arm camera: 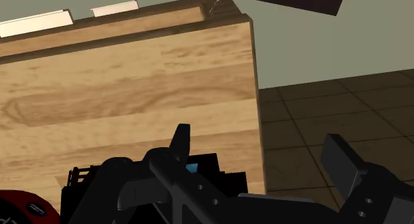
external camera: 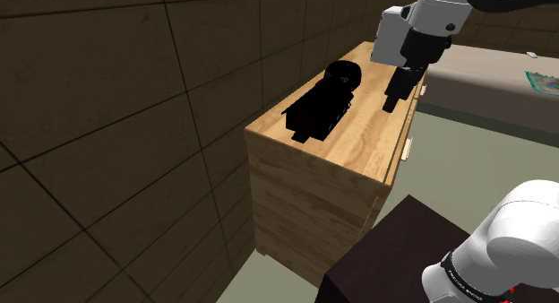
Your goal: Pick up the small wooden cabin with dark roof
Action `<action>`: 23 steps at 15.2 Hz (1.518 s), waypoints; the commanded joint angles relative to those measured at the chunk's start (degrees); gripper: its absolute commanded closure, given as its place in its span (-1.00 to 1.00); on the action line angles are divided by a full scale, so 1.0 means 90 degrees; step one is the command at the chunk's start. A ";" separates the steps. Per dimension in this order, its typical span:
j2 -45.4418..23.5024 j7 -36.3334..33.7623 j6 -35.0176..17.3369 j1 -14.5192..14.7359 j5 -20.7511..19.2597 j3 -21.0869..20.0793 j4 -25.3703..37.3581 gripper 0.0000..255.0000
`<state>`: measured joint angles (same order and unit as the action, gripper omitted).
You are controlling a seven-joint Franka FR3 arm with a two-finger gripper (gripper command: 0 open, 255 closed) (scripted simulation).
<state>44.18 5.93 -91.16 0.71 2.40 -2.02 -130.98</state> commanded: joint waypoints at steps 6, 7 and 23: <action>-0.0303 -0.2006 -0.1181 -0.0407 0.0147 -0.1083 -0.0460 -1.00; -0.0425 -0.2415 -0.1404 -0.0508 0.0144 -0.1306 -0.0493 -1.00; -0.4508 -1.0137 -0.2795 -0.3082 -0.2954 -0.4828 0.1422 -1.00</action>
<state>7.07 -79.21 -116.71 -25.82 -20.34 -43.85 -119.90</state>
